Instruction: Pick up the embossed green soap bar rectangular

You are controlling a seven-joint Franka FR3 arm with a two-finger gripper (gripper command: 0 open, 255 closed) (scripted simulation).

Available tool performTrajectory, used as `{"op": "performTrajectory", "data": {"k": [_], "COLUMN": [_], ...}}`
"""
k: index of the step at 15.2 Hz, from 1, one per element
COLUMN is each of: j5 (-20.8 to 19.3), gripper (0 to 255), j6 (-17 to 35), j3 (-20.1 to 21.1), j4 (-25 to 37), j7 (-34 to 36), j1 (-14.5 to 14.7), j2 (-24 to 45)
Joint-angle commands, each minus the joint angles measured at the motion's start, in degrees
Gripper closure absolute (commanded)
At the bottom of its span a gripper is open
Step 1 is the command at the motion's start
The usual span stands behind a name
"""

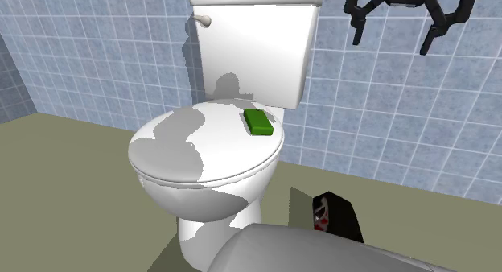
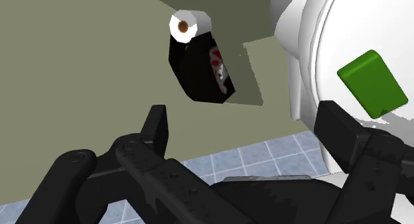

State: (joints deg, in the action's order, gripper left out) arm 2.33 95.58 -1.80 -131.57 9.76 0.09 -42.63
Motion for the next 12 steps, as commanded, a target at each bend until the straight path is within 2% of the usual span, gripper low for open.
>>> {"op": "performTrajectory", "data": {"k": [1,12], "j5": [0.00,3.82], "gripper": [0,0], "j6": [0.00,18.07], "j3": [0.00,-0.58], "j4": [0.00,-3.10], "j7": [0.00,-16.85], "j1": [0.00,9.15], "j2": [0.00,14.92]}}
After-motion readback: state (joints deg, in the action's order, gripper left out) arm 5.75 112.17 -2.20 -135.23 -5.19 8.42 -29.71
